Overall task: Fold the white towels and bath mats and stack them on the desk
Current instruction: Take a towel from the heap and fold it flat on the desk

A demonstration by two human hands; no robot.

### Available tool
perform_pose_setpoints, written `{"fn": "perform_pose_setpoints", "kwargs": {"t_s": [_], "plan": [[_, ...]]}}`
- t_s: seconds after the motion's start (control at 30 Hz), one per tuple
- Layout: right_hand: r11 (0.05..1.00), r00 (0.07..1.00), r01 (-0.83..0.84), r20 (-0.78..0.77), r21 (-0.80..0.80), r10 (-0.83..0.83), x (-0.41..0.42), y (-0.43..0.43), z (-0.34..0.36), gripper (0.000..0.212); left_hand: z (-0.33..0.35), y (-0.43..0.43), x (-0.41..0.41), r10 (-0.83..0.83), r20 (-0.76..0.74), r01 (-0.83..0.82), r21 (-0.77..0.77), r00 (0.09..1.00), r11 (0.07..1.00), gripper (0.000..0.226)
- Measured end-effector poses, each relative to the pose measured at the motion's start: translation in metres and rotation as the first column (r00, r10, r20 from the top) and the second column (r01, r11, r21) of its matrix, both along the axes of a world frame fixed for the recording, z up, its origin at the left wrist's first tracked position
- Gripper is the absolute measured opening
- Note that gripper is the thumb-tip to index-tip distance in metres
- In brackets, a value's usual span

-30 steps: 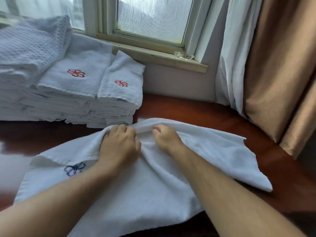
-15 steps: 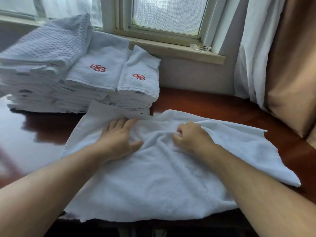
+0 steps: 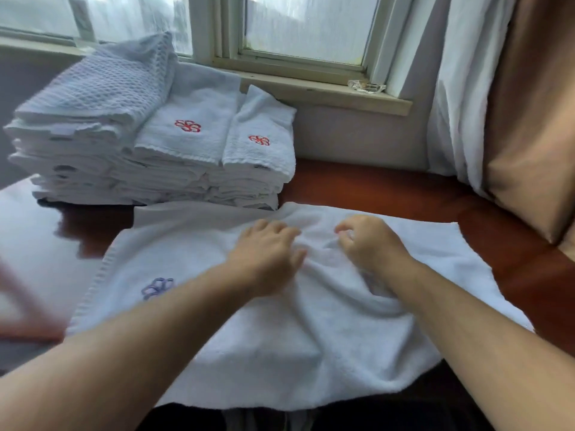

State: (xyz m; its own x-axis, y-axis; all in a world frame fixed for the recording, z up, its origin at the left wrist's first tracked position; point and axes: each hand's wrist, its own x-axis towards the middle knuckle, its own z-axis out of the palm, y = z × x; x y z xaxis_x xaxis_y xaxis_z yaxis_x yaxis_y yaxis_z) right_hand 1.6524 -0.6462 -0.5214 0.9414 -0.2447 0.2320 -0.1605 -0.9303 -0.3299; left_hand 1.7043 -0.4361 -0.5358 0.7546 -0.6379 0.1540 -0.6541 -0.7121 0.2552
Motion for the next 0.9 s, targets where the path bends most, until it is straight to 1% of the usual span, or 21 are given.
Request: {"fn": "perform_pose_setpoints", "kwargs": {"t_s": [0.03, 0.07, 0.1, 0.13, 0.17, 0.2, 0.3, 0.37, 0.43, 0.47, 0.5, 0.53, 0.57, 0.6, 0.63, 0.67, 0.7, 0.77, 0.8, 0.83, 0.9], "plan": [[0.990, 0.990, 0.139, 0.006, -0.038, -0.139, -0.011, -0.012, -0.004, 0.032, -0.002, -0.016, -0.010, -0.032, -0.019, 0.032, -0.011, 0.999, 0.999, 0.057], [0.964, 0.963, 0.261, -0.054, -0.057, -0.264, -0.022, -0.023, -0.009, 0.041, -0.006, -0.029, -0.018, -0.042, -0.053, 0.042, 0.002, 0.998, 0.999, 0.060], [0.940, 0.926, 0.336, -0.159, -0.059, -0.341, -0.033, -0.034, -0.015, 0.053, -0.010, -0.040, -0.023, -0.042, -0.096, 0.045, 0.033, 0.994, 0.998, 0.064], [0.936, 0.899, 0.350, -0.263, -0.044, -0.349, -0.043, -0.044, -0.019, 0.064, -0.014, -0.047, -0.026, -0.044, -0.133, 0.054, 0.070, 0.990, 0.996, 0.068], [0.946, 0.890, 0.322, -0.331, -0.027, -0.313, -0.053, -0.054, -0.023, 0.070, -0.018, -0.052, -0.027, -0.055, -0.146, 0.070, 0.101, 0.988, 0.992, 0.072], [0.961, 0.892, 0.277, -0.366, -0.022, -0.266, -0.061, -0.065, -0.025, 0.070, -0.021, -0.053, -0.026, -0.075, -0.141, 0.092, 0.116, 0.987, 0.989, 0.075], [0.978, 0.873, 0.197, -0.443, -0.062, -0.204, -0.068, -0.096, -0.021, 0.054, -0.026, -0.043, -0.018, -0.163, -0.105, 0.172, 0.090, 0.981, 0.981, 0.082], [0.971, 0.840, 0.218, -0.487, -0.101, -0.239, -0.061, -0.108, -0.015, 0.051, -0.026, -0.031, -0.011, -0.217, -0.075, 0.222, 0.066, 0.973, 0.973, 0.088], [0.946, 0.839, 0.320, -0.446, -0.061, -0.312, -0.051, -0.110, -0.012, 0.056, -0.025, -0.019, -0.004, -0.262, -0.070, 0.267, 0.080, 0.963, 0.960, 0.092], [0.936, 0.858, 0.342, -0.380, -0.078, -0.345, -0.047, -0.108, -0.010, 0.053, -0.023, -0.017, -0.001, -0.272, -0.071, 0.277, 0.081, 0.960, 0.957, 0.092], [0.932, 0.887, 0.336, -0.286, -0.138, -0.362, -0.044, -0.100, -0.009, 0.045, -0.021, -0.014, 0.002, -0.270, -0.066, 0.274, 0.078, 0.961, 0.958, 0.090], [0.923, 0.915, 0.334, -0.168, -0.191, -0.366, -0.043, -0.093, -0.008, 0.036, -0.018, -0.013, 0.003, -0.263, -0.041, 0.265, 0.068, 0.964, 0.962, 0.085], [0.927, 0.939, 0.324, -0.054, -0.189, -0.339, -0.046, -0.085, -0.008, 0.031, -0.016, -0.014, 0.003, -0.254, 0.001, 0.253, 0.053, 0.967, 0.966, 0.077], [0.946, 0.958, 0.287, 0.030, -0.152, -0.286, -0.050, -0.078, -0.008, 0.030, -0.014, -0.016, 0.000, -0.247, 0.054, 0.246, 0.025, 0.967, 0.969, 0.066], [0.965, 0.969, 0.241, 0.074, -0.099, -0.235, -0.056, -0.073, -0.006, 0.032, -0.012, -0.019, -0.005, -0.246, 0.100, 0.249, -0.018, 0.964, 0.968, 0.053], [0.981, 0.980, 0.190, 0.068, -0.036, -0.187, -0.064, -0.072, -0.004, 0.033, -0.012, -0.025, -0.014, -0.249, 0.126, 0.260, -0.088, 0.960, 0.961, 0.042], [0.991, 0.991, 0.135, 0.008, 0.007, -0.135, -0.074, -0.073, -0.003, 0.032, -0.011, -0.032, -0.025, -0.260, 0.131, 0.280, -0.177, 0.957, 0.943, 0.035], [0.998, 0.980, 0.057, -0.193, 0.013, -0.053, -0.094, -0.083, -0.001, 0.036, -0.013, -0.047, -0.051, -0.339, 0.151, 0.370, -0.327, 0.929, 0.869, 0.030], [0.999, 0.963, 0.042, -0.267, -0.010, -0.044, -0.104, -0.091, 0.001, 0.040, -0.014, -0.056, -0.062, -0.390, 0.184, 0.430, -0.337, 0.902, 0.837, 0.029], [0.998, 0.954, 0.041, -0.294, -0.041, -0.051, -0.111, -0.101, 0.002, 0.035, -0.017, -0.063, -0.070, -0.443, 0.194, 0.483, -0.308, 0.875, 0.820, 0.029], [0.993, 0.955, 0.067, -0.281, -0.100, -0.093, -0.120, -0.115, 0.009, 0.013, -0.024, -0.076, -0.078, -0.508, 0.107, 0.518, -0.210, 0.855, 0.829, 0.043]]}}
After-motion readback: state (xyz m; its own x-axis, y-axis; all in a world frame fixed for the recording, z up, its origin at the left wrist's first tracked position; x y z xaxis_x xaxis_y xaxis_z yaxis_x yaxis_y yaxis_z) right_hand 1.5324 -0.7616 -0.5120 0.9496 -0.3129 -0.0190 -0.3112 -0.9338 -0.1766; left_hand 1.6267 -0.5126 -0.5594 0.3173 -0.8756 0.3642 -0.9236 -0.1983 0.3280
